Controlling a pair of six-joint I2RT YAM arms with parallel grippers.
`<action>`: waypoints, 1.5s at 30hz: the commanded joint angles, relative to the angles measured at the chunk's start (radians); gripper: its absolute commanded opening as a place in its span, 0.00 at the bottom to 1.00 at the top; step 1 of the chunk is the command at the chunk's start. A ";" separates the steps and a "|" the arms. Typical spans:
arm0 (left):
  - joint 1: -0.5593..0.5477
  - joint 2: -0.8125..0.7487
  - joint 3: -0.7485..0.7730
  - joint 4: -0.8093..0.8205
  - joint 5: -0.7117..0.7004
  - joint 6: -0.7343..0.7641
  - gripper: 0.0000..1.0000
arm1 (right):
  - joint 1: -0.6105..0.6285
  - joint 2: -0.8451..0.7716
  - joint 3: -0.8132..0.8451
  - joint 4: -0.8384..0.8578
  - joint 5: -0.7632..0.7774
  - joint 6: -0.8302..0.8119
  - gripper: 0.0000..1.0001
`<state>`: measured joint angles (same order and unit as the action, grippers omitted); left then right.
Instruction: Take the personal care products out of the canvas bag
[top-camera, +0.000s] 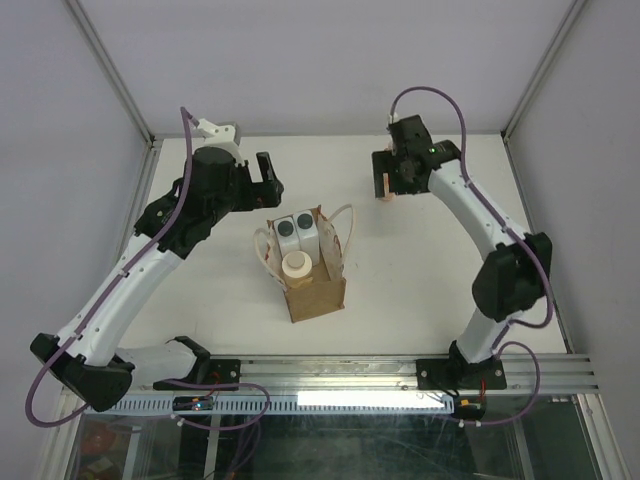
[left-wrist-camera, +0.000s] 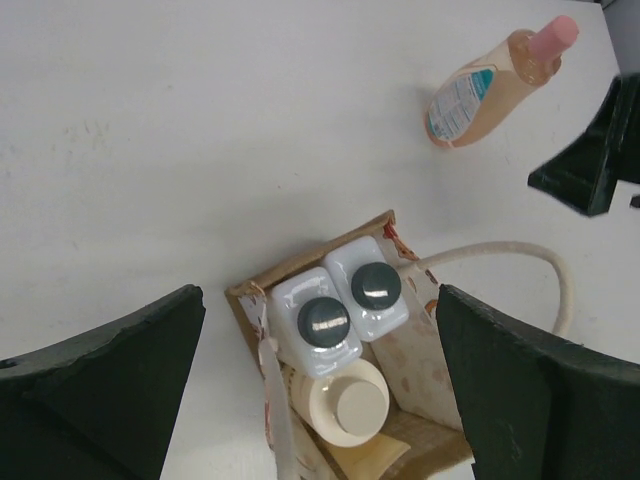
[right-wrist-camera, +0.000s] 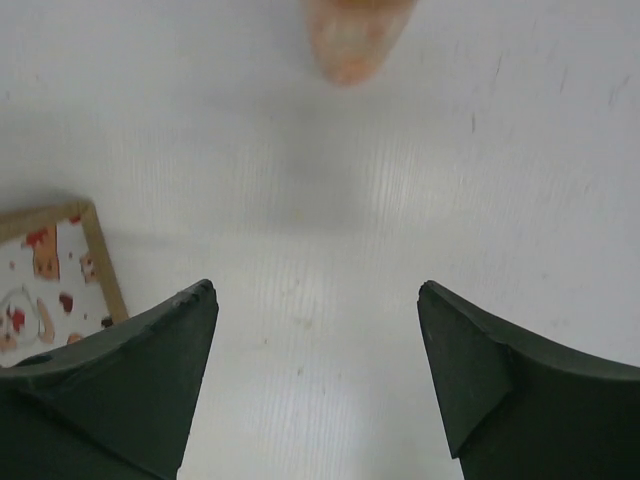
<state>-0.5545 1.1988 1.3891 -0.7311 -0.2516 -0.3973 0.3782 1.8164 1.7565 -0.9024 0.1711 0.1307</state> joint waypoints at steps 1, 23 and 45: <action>0.013 -0.091 -0.055 0.001 0.084 -0.100 0.99 | 0.066 -0.297 -0.254 0.029 -0.016 0.134 0.84; 0.013 -0.307 -0.368 -0.089 0.183 -0.380 0.99 | 0.535 -0.599 -0.352 0.144 -0.281 0.351 0.83; 0.013 -0.353 -0.430 -0.196 0.085 -0.363 0.86 | 0.630 0.011 0.028 -0.093 0.040 0.448 0.80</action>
<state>-0.5545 0.8608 0.9531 -0.9340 -0.1341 -0.7589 0.9859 1.7973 1.7267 -0.9497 0.1280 0.5602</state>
